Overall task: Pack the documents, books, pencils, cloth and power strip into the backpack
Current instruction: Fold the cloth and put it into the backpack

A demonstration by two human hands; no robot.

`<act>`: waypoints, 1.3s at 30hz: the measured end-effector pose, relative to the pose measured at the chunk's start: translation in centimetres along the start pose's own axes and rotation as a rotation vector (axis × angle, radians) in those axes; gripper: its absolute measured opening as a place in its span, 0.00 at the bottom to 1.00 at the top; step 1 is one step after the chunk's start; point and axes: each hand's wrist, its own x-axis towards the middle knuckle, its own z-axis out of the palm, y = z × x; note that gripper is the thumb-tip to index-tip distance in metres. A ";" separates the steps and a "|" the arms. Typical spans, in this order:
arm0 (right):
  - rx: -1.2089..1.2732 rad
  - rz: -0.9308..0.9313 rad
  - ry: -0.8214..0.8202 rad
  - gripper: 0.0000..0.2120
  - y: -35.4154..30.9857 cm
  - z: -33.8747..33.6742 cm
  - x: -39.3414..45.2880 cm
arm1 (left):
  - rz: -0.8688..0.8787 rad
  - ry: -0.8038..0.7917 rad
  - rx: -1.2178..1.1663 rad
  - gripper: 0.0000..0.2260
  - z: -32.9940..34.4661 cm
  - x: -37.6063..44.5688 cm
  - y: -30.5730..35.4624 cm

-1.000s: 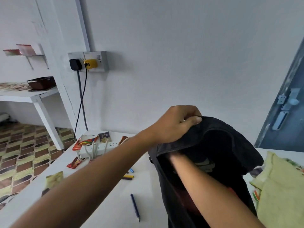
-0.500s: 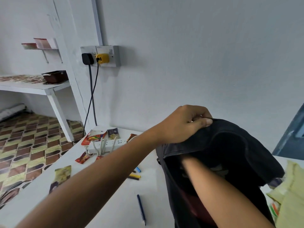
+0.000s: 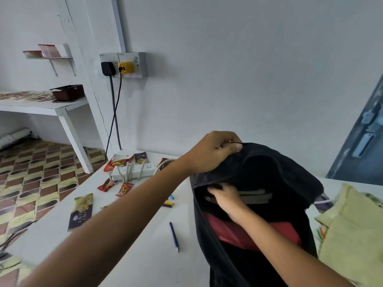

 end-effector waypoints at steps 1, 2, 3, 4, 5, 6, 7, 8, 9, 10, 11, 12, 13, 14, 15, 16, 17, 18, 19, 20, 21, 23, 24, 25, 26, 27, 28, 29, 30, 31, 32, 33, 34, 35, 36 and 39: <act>-0.049 -0.062 -0.063 0.09 0.0 -0.6 -1.4 | -0.009 0.009 0.005 0.06 0.1 -0.3 0.0; -0.161 -0.123 -0.116 0.10 0.0 -1.4 -2.9 | -0.015 0.020 0.012 0.07 0.2 -0.6 0.2; -0.286 -0.191 -0.138 0.11 0.1 -2.2 -4.1 | -0.021 0.032 0.027 0.07 0.3 -1.0 0.3; -0.382 -0.278 -0.127 0.11 0.1 -3.0 -5.5 | -0.027 0.044 0.048 0.07 0.4 -1.3 0.4; -0.451 -0.391 -0.092 0.10 0.2 -3.7 -6.8 | -0.036 0.056 0.068 0.07 0.5 -1.7 0.5; -0.501 -0.553 -0.029 0.09 -0.2 -4.3 -8.3 | -0.048 0.063 0.079 0.07 0.6 -2.2 0.4; -0.517 -0.735 0.039 0.09 -0.8 -5.1 -9.9 | -0.068 0.065 0.076 0.06 0.9 -2.7 0.5; -0.521 -0.907 0.100 0.09 -1.4 -6.0 -11.4 | -0.089 0.063 0.051 0.06 1.3 -3.2 0.4; -0.514 -1.062 0.157 0.08 -2.1 -6.8 -12.7 | -0.109 0.058 0.023 0.06 1.7 -3.7 0.2; -0.515 -1.179 0.200 0.08 -2.8 -7.7 -13.9 | -0.124 0.049 0.006 0.06 2.3 -4.3 0.1; -0.527 -1.268 0.252 0.08 -3.5 -8.6 -14.9 | -0.142 0.039 0.009 0.06 2.9 -5.0 0.0; -0.545 -1.322 0.300 0.07 -4.0 -9.4 -15.5 | -0.166 0.020 0.010 0.08 3.5 -5.7 -0.2; -0.560 -1.337 0.343 0.06 -4.0 -10.3 -15.6 | -0.198 0.000 0.002 0.08 4.1 -6.5 -0.6; -0.581 -1.310 0.369 0.06 -3.9 -10.9 -15.4 | -0.233 -0.021 -0.018 0.08 4.6 -7.3 -1.1; -0.614 -1.260 0.374 0.07 -3.3 -11.7 -15.1 | -0.273 -0.041 -0.036 0.07 5.4 -8.3 -1.5; -0.659 -1.193 0.368 0.08 -2.3 -12.3 -14.6 | -0.304 -0.058 -0.058 0.07 6.1 -9.4 -2.0; -0.717 -1.120 0.357 0.10 -1.0 -12.8 -13.8 | -0.328 -0.072 -0.062 0.06 6.7 -10.4 -2.4; -0.790 -1.039 0.349 0.12 0.7 -13.2 -13.1 | -0.343 -0.087 -0.062 0.05 7.4 -11.5 -2.8; -0.879 -0.957 0.342 0.14 2.8 -13.4 -12.5 | -0.362 -0.104 -0.046 0.05 8.1 -12.4 -3.3; -0.969 -0.875 0.327 0.16 5.0 -13.6 -12.2 | -0.384 -0.121 -0.018 0.07 8.9 -13.3 -3.8; -1.043 -0.799 0.296 0.18 7.3 -13.8 -12.1 | -0.410 -0.132 0.034 0.08 9.7 -14.2 -4.1; -1.103 -0.687 0.218 0.21 11.0 -14.0 -12.3 | -0.429 -0.114 0.138 0.11 11.5 -15.9 -4.7; -1.093 -0.658 0.199 0.22 12.1 -14.1 -12.5 | -0.414 -0.082 0.171 0.13 12.3 -16.6 -4.9; -1.061 -0.635 0.190 0.23 12.8 -14.1 -12.6 | -0.404 -0.043 0.193 0.12 12.9 -17.1 -5.0; -1.021 -0.619 0.188 0.23 12.9 -14.1 -12.6 | -0.394 -0.003 0.199 0.11 13.4 -17.4 -5.0; -0.987 -0.615 0.190 0.23 13.0 -14.1 -12.6 | -0.397 0.020 0.206 0.09 13.7 -17.5 -5.0; -0.957 -0.620 0.196 0.23 13.0 -14.0 -12.6 | -0.397 0.023 0.219 0.07 13.9 -17.4 -5.0; -0.929 -0.635 0.203 0.22 13.0 -13.9 -12.7 | -0.402 -0.001 0.250 0.05 13.9 -17.1 -4.7; -0.897 -0.645 0.211 0.21 13.2 -13.9 -12.7 | -0.393 -0.039 0.286 0.03 13.9 -16.8 -4.7; -0.864 -0.654 0.219 0.20 13.4 -14.0 -12.7 | -0.384 -0.073 0.318 0.05 13.8 -16.4 -4.5; -0.834 -0.659 0.227 0.20 13.6 -14.0 -12.7 | -0.376 -0.102 0.338 0.06 13.7 -16.0 -4.6; -0.810 -0.660 0.234 0.19 13.7 -14.1 -12.7 | -0.381 -0.118 0.348 0.05 13.7 -15.7 -4.6; -0.795 -0.661 0.238 0.19 13.7 -14.1 -12.7 | -0.392 -0.128 0.361 0.04 13.6 -15.4 -4.7; -0.788 -0.662 0.241 0.19 13.7 -14.0 -12.7 | -0.409 -0.143 0.380 0.04 13.6 -15.0 -4.8; -0.785 -0.666 0.245 0.18 13.6 -14.0 -12.6 | -0.425 -0.162 0.407 0.05 13.5 -14.6 -5.0; -0.768 -0.676 0.255 0.17 13.8 -13.9 -12.6 | -0.444 -0.275 0.544 0.08 13.5 -13.1 -5.3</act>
